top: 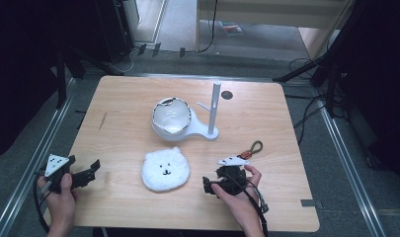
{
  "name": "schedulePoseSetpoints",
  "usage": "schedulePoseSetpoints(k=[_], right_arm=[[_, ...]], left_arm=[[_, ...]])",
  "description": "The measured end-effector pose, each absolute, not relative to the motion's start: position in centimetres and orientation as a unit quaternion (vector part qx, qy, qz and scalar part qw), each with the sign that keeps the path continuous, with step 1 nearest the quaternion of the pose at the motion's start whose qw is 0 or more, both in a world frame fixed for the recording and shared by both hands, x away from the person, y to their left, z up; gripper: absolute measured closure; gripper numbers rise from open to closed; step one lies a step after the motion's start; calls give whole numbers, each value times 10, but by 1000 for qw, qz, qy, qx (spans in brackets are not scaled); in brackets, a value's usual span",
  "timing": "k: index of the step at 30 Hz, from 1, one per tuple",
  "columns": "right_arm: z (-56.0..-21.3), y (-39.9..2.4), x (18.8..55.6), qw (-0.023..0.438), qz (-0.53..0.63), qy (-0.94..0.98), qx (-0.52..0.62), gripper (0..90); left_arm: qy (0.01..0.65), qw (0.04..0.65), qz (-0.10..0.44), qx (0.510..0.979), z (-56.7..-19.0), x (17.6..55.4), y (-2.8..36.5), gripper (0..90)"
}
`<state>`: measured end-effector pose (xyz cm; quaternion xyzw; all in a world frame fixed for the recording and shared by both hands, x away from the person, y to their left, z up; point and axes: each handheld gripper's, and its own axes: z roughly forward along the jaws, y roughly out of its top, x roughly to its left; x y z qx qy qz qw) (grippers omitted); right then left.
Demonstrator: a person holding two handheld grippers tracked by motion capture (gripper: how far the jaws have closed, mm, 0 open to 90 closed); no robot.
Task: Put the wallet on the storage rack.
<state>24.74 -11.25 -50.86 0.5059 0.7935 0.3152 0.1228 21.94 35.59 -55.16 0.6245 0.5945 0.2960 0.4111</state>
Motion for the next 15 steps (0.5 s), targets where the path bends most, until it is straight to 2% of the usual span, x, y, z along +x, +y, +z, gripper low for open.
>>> schedulePoseSetpoints(k=[15], right_arm=[[-509, -72, 259, 73, 322, 800, 501, 128]], left_arm=[[595, 411, 296, 624, -551, 220, 356, 70]])
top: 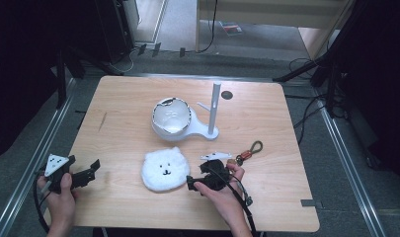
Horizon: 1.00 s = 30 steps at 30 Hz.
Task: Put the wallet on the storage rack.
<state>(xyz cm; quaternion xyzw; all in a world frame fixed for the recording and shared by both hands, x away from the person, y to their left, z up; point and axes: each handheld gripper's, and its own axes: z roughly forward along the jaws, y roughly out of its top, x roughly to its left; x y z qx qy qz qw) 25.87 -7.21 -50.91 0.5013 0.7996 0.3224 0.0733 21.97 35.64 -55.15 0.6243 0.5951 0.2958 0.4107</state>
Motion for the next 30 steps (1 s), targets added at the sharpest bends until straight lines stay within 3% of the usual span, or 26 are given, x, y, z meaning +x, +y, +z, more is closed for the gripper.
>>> schedulePoseSetpoints(k=[30], right_arm=[[-522, -13, 280, 49, 303, 823, 478, 152]], left_arm=[[598, 410, 292, 623, -552, 221, 357, 69]])
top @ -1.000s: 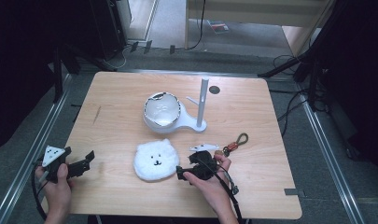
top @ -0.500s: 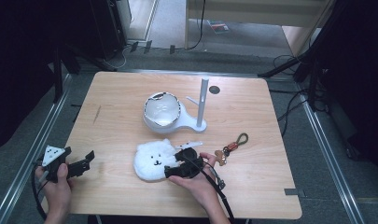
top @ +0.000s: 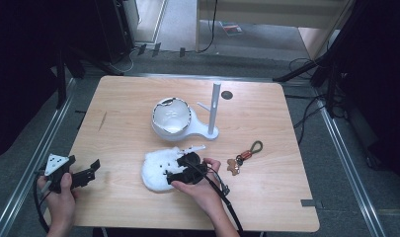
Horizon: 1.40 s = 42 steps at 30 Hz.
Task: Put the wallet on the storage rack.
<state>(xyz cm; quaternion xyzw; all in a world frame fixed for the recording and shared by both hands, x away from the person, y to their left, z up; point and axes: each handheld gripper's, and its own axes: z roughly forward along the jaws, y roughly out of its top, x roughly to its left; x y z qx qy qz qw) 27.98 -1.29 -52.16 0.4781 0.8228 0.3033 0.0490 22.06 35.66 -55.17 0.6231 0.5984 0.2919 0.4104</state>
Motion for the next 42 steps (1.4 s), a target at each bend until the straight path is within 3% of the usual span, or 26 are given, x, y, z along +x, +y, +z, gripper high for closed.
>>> schedulePoseSetpoints(k=[6, 12, 32, 36, 42], right_arm=[[-530, -4, 281, 54, 289, 832, 471, 132], [-533, 1, 277, 88, 285, 841, 451, 138], [-525, 12, 271, 101, 251, 842, 467, 537], [-525, 9, 271, 106, 265, 837, 466, 675], [-526, 6, 268, 119, 286, 837, 451, 774]], left_arm=[[599, 410, 292, 623, -552, 221, 357, 70], [599, 410, 292, 623, -552, 221, 357, 70], [600, 409, 293, 622, -552, 221, 356, 70], [599, 408, 294, 623, -552, 221, 356, 70], [600, 409, 293, 622, -552, 221, 356, 70]])
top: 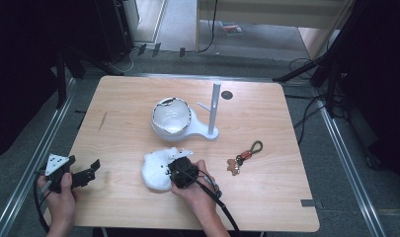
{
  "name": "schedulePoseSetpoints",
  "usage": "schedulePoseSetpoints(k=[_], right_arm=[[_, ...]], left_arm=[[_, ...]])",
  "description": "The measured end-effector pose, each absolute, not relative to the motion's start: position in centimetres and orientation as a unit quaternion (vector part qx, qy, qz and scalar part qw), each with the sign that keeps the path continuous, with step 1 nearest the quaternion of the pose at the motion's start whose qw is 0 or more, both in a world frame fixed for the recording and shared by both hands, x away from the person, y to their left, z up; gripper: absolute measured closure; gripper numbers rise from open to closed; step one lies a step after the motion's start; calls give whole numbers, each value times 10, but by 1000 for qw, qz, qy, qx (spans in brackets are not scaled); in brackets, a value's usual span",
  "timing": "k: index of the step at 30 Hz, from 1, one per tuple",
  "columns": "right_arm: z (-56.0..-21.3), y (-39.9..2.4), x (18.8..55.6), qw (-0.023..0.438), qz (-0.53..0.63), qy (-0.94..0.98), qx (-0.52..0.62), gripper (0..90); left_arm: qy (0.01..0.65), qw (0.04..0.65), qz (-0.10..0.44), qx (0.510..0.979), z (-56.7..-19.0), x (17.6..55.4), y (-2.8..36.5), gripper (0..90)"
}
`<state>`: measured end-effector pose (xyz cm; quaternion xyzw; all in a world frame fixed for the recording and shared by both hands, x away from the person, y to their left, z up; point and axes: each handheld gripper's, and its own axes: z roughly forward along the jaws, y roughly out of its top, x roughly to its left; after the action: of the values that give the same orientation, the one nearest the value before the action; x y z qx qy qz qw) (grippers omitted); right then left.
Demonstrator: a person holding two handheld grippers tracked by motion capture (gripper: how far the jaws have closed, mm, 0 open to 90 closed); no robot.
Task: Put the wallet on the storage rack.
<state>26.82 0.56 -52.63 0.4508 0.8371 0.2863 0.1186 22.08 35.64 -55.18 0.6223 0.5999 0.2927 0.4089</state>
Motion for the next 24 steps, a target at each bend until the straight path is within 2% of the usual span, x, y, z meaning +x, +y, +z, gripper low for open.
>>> schedulePoseSetpoints(k=[5, 13, 24], right_arm=[[-525, -1, 268, 107, 310, 831, 449, 803], [-506, -11, 262, 118, 338, 811, 463, 806], [-476, -33, 260, 162, 357, 790, 472, 803]], left_arm=[[600, 410, 292, 622, -552, 221, 357, 70], [600, 410, 292, 622, -552, 221, 357, 70], [600, 410, 292, 622, -552, 221, 357, 70]])
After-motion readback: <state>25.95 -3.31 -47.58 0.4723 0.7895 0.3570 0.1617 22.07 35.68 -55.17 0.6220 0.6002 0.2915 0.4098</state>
